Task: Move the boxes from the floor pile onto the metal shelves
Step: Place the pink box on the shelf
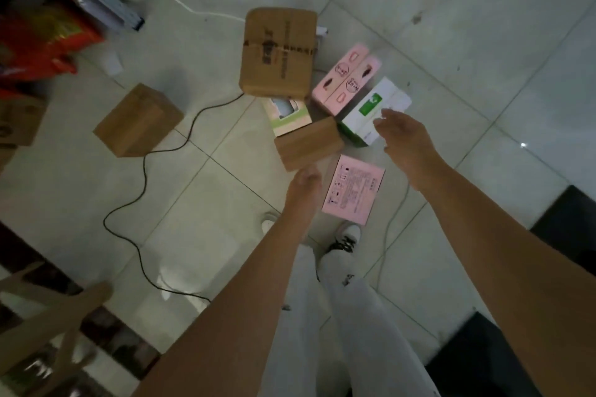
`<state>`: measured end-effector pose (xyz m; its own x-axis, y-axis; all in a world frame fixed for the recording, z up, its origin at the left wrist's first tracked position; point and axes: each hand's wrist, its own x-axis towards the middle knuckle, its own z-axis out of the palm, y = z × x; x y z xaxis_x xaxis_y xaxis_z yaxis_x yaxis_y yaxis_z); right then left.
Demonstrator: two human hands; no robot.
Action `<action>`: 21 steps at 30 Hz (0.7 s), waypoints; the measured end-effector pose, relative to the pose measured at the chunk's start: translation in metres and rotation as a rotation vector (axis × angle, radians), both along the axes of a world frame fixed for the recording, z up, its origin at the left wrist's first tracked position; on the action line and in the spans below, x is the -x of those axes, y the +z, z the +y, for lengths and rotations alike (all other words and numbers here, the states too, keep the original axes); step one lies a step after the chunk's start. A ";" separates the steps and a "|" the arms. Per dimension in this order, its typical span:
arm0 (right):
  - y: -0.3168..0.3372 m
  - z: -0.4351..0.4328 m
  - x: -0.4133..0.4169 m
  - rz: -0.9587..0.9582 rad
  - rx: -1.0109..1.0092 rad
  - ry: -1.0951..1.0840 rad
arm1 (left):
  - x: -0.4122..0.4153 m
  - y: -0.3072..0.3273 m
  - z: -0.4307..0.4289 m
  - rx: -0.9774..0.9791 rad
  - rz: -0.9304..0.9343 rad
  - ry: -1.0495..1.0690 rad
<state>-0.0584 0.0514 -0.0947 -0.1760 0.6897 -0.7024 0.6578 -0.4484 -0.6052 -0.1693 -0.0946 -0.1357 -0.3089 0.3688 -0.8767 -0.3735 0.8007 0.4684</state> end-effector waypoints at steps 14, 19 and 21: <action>-0.216 -0.031 -0.044 -0.239 0.099 0.018 | -0.043 -0.208 -0.056 0.236 -0.084 0.101; -0.264 -0.028 -0.054 -0.269 0.072 0.070 | -0.047 -0.250 -0.047 0.242 -0.175 0.167; -0.280 -0.027 -0.056 -0.293 0.051 0.104 | -0.046 -0.265 -0.046 0.262 -0.214 0.198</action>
